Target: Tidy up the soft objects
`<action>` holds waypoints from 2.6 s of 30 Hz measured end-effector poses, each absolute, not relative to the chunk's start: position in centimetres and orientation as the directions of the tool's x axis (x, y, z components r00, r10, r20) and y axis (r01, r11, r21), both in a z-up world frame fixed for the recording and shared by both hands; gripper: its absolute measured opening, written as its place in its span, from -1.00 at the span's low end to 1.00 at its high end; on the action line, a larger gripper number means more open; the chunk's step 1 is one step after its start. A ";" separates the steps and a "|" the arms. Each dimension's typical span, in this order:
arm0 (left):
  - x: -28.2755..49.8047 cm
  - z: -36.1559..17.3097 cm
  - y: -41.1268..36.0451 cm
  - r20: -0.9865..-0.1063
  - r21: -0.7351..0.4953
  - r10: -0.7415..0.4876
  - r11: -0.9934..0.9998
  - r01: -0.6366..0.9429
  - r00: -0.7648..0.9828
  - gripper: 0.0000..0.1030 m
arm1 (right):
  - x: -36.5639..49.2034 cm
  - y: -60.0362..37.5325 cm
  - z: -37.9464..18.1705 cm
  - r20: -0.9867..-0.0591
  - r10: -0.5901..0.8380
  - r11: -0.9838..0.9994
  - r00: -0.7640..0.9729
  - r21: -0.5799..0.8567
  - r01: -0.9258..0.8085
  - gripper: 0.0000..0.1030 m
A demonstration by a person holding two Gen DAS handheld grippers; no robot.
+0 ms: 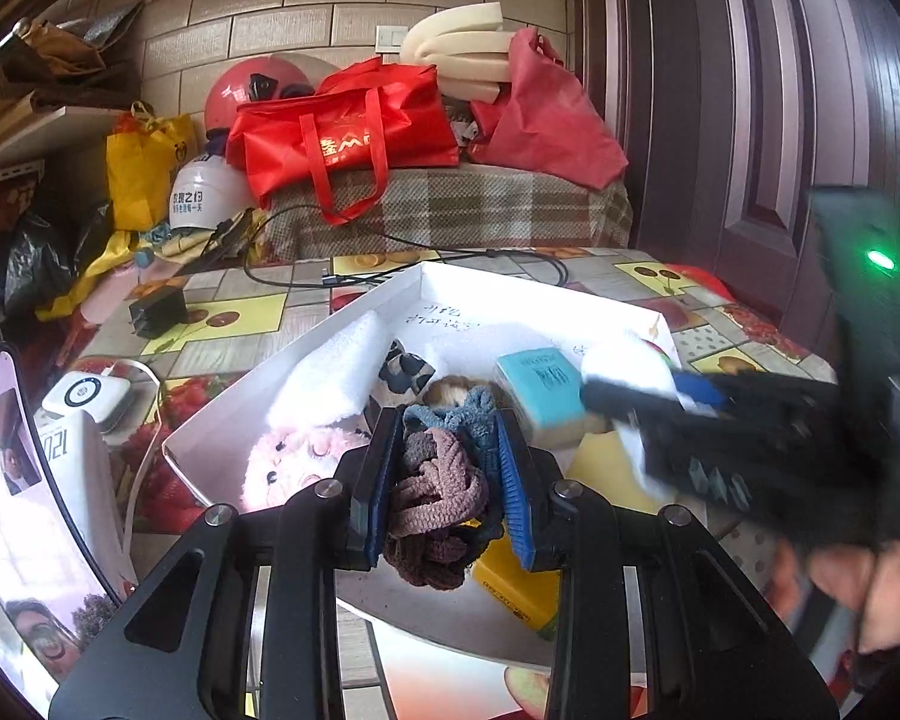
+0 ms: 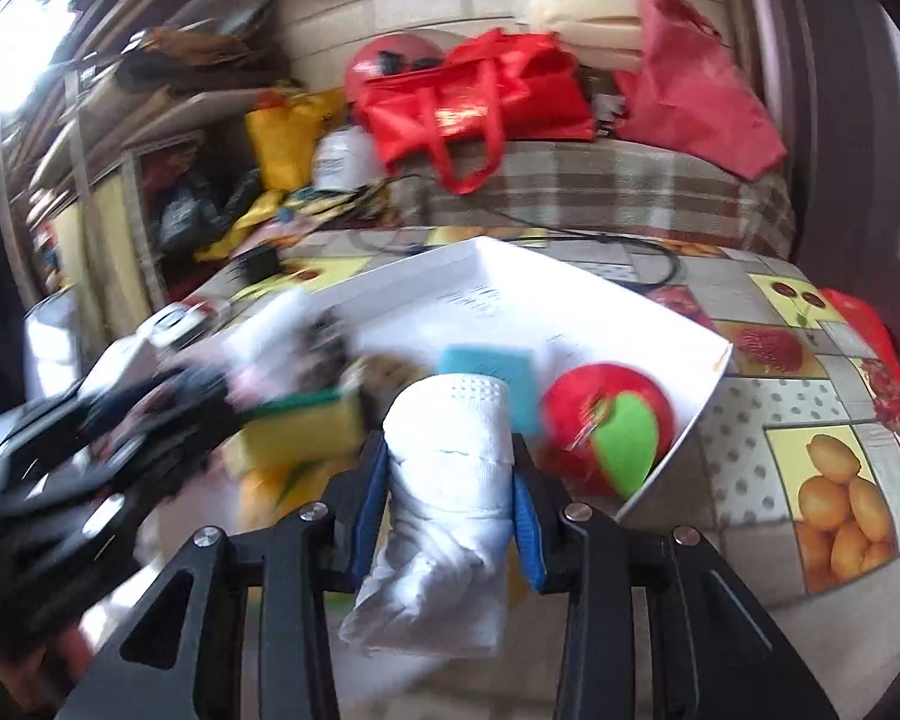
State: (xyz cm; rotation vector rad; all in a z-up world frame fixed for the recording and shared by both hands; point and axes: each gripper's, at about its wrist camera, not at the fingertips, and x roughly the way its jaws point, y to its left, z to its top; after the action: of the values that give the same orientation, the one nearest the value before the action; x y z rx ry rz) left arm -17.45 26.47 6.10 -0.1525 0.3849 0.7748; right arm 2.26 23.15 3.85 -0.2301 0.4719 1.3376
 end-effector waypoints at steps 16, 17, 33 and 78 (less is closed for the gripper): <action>-15.2 6.9 30.3 -0.363 0.025 0.733 0.626 -0.780 0.576 -0.40 | 1.8 21.9 4.7 -0.376 0.913 0.223 0.159 0.133 -0.966 -0.28; -15.0 6.8 30.6 -0.369 0.027 0.732 0.624 -0.781 0.572 -0.40 | 1.9 22.1 4.7 -0.379 0.912 0.224 0.159 0.133 -0.966 -0.27; -16.1 6.8 30.8 -0.338 0.018 0.796 0.538 -0.843 0.502 1.00 | 2.9 22.2 4.3 -0.400 0.902 0.252 0.163 0.182 -0.950 1.00; -19.1 6.5 24.6 -0.301 0.015 0.800 0.548 -0.836 0.519 1.00 | 1.6 13.2 4.4 -0.290 0.927 0.292 0.239 0.157 -0.943 1.00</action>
State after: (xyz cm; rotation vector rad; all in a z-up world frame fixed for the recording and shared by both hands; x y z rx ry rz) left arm -19.08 24.65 6.49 -0.1380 0.2880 0.9853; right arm 1.64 13.23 4.40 -0.0539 0.3568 1.2811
